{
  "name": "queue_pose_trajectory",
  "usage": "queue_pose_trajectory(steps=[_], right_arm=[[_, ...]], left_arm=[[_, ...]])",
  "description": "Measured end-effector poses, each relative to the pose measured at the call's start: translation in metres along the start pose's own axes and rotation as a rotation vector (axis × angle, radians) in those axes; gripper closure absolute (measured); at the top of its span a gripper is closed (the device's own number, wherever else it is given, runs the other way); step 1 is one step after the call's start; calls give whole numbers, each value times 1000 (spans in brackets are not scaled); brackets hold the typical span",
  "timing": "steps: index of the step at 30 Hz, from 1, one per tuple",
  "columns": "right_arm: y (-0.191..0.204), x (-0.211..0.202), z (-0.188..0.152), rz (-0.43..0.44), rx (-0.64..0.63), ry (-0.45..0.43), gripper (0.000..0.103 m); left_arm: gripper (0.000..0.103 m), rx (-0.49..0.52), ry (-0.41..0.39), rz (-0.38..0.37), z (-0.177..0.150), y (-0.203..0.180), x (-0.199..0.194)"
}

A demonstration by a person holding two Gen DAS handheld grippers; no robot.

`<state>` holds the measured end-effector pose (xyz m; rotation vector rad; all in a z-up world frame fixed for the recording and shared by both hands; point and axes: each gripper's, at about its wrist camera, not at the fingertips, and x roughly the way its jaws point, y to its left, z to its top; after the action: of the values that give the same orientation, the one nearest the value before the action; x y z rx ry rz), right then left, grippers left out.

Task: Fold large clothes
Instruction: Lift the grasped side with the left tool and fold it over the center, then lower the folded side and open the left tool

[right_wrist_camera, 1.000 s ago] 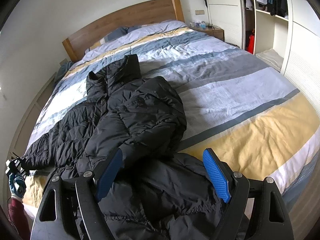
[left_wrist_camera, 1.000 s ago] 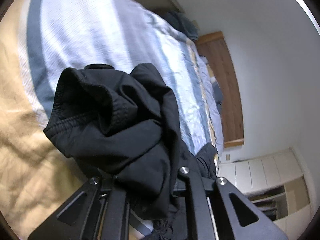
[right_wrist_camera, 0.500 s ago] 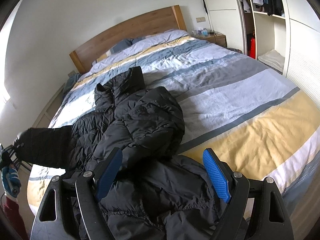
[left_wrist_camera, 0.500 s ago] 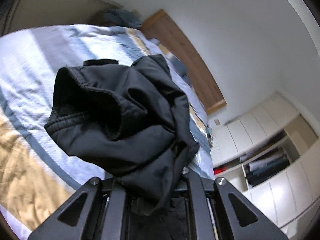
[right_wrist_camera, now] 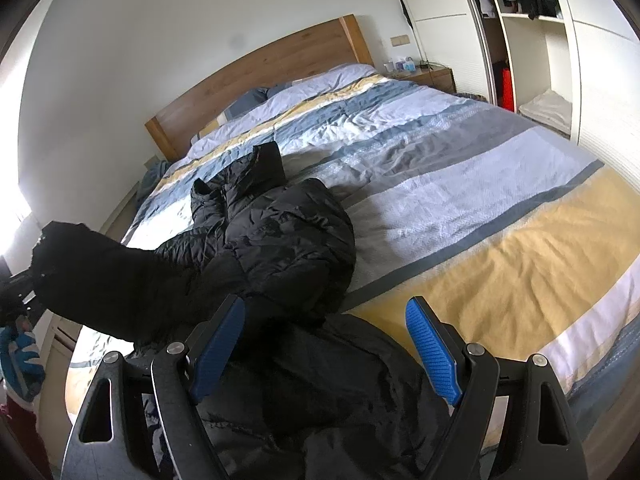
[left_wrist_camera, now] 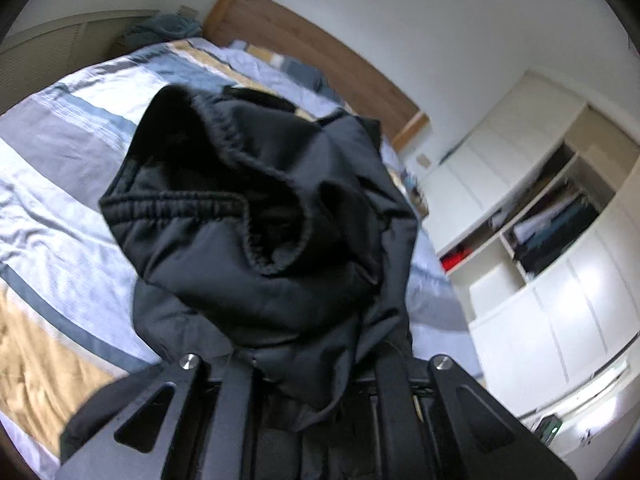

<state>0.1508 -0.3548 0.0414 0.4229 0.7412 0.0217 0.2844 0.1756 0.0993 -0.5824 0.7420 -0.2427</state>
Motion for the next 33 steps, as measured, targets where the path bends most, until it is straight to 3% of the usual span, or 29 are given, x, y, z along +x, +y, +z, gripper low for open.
queue_pose_trajectory(steps=[8, 14, 21, 28, 33], right_arm=[[-35, 3, -5, 12, 65, -1, 21], [-45, 3, -14, 4, 67, 8, 21], [-41, 5, -17, 2, 39, 19, 21], [-25, 9, -22, 18, 4, 39, 21], [-6, 12, -25, 27, -42, 57, 21]], left_arm=[[94, 129, 152, 105, -62, -43, 69], [94, 170, 245, 176, -118, -45, 112], [89, 207, 296, 231, -135, -45, 142], [72, 194, 306, 165, -151, -62, 130], [61, 184, 328, 75, -149, -70, 115]])
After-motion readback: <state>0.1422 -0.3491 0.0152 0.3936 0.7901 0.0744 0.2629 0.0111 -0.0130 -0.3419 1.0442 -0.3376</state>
